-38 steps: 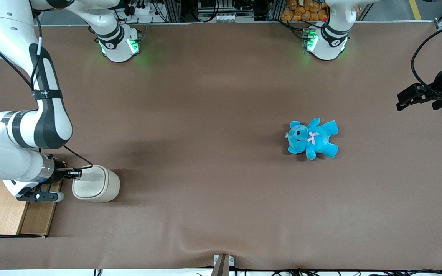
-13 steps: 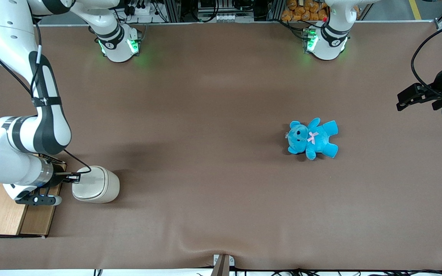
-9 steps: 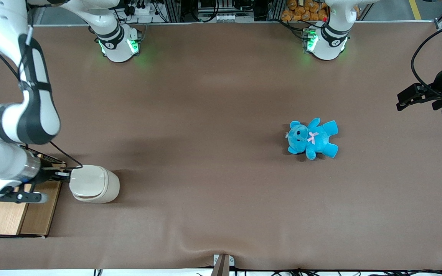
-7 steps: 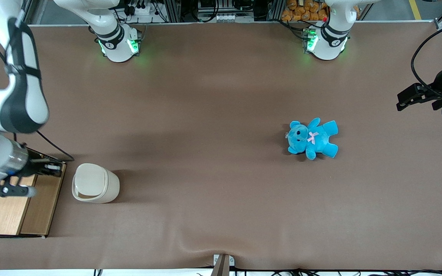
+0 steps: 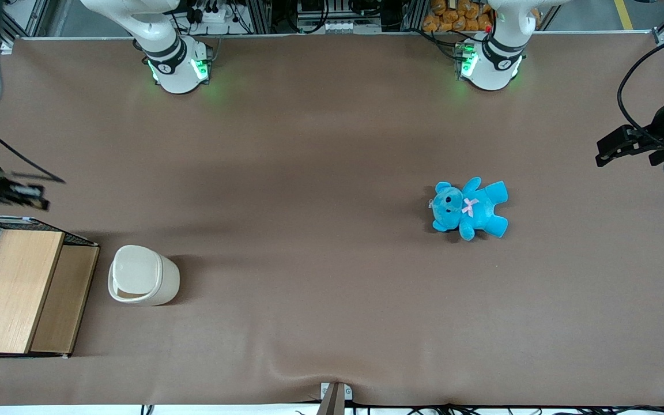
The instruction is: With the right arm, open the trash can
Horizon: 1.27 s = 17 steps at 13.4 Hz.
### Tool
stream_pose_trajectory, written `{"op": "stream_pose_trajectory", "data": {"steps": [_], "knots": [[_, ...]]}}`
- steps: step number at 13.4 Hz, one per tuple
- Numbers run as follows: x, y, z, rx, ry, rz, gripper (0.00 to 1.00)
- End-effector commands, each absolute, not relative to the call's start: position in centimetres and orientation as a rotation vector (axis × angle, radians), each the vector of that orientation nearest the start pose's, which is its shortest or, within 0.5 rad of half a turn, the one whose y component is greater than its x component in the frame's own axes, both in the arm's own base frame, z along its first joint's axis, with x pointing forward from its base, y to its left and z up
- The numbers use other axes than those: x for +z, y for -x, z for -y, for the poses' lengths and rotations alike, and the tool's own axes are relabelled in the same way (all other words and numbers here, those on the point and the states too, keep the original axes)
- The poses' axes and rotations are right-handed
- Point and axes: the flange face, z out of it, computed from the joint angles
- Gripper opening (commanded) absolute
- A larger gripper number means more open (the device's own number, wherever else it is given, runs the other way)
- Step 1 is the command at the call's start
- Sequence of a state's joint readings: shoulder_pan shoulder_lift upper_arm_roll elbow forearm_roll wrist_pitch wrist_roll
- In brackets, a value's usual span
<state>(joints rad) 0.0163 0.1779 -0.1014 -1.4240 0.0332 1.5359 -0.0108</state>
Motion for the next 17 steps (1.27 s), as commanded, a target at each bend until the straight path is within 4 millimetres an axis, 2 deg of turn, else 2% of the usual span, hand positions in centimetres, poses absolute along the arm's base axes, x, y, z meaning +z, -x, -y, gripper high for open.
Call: {"op": "stream_pose_trajectory", "data": {"steps": [1,2,5,6,7,9,12,17], "knots": [[63.7,-55.8,5.1,0.084,3.120,-0.129,0.14],[65.1,-54.6,5.1,0.075,3.117,-0.118,0.32],[68.1,-51.4,5.6,0.081,3.109,-0.137,0.34],[68.5,-50.9,6.1,0.090,3.107,-0.144,0.46],[68.6,-50.8,6.4,0.095,3.106,-0.148,0.99],[68.7,-50.8,6.5,0.100,3.125,-0.160,1.00],[68.4,-49.9,6.4,0.200,3.125,-0.171,1.00],[70.3,-50.1,6.0,0.128,3.132,-0.164,1.00]]}}
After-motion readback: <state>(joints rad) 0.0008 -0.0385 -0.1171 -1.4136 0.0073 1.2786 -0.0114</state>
